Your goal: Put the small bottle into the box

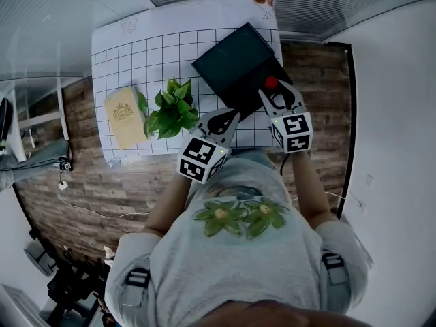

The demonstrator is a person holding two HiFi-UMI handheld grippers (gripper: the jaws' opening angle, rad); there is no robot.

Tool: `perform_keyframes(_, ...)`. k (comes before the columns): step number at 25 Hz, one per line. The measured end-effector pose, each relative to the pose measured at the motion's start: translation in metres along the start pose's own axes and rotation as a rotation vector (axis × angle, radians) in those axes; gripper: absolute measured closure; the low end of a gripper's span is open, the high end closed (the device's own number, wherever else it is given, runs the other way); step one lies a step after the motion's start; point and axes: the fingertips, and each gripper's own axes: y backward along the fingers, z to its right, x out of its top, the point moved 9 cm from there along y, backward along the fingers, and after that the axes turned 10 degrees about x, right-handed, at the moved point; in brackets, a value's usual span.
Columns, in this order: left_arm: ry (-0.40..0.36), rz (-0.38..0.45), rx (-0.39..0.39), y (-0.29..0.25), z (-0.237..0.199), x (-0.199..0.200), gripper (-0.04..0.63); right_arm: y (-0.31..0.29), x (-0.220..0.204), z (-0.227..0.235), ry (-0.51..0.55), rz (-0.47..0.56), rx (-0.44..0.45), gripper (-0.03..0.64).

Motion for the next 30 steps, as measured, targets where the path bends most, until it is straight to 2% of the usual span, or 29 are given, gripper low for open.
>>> perform_keyframes(30,0.007,-0.001,0.031,-0.009,-0.008,0.009,0.588,-0.024,-0.017,0.014,0.001,-0.078,0.034,0.417)
